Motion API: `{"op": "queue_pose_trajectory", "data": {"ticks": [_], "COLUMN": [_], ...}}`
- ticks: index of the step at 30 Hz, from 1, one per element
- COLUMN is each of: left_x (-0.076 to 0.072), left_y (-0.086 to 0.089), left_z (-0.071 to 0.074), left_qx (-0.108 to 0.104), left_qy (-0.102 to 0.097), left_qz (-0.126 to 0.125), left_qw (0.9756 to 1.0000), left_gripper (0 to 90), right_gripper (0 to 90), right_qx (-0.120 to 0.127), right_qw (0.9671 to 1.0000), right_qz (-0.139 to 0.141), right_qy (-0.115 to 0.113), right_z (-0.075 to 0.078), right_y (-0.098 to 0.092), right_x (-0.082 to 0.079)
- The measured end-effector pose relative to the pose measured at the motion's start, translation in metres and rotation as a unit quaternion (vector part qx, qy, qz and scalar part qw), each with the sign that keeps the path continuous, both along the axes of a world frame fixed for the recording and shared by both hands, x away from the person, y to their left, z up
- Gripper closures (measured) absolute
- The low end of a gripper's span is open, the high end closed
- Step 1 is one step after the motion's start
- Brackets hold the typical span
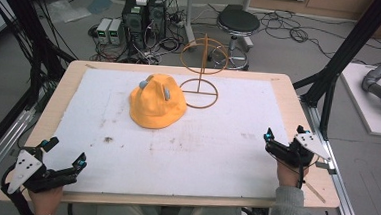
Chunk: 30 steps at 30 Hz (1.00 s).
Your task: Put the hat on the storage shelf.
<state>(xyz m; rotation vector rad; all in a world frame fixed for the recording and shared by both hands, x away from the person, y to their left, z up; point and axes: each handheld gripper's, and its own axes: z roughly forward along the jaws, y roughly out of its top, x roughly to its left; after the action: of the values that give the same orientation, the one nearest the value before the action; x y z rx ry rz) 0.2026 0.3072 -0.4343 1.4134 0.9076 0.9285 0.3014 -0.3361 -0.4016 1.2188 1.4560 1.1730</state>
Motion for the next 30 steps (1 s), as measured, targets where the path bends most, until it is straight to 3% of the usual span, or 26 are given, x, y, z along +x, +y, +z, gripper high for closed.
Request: {"op": "queue_pose_trajectory", "data": {"ticks": [18,30], "left_x": [0.003,0.017], "left_y": [-0.005,-0.019], "left_z": [0.002,0.013], "left_qx": [0.003,0.007], "left_qy": [0.002,-0.007], "left_qz": [-0.007,-0.023], "left_qw": [1.0,0.9997], "left_gripper": [1.7,1.7], "right_gripper": [0.8,0.8], "right_qx": [-0.007,-0.007], "right_qw": [1.0,1.0], "right_qz": [-0.002,-0.004], "right_qy": [-0.004,-0.001], "right_z": [0.001,-0.001], "right_y": [-0.001,-0.004], "right_x": [-0.005,-0.007]}}
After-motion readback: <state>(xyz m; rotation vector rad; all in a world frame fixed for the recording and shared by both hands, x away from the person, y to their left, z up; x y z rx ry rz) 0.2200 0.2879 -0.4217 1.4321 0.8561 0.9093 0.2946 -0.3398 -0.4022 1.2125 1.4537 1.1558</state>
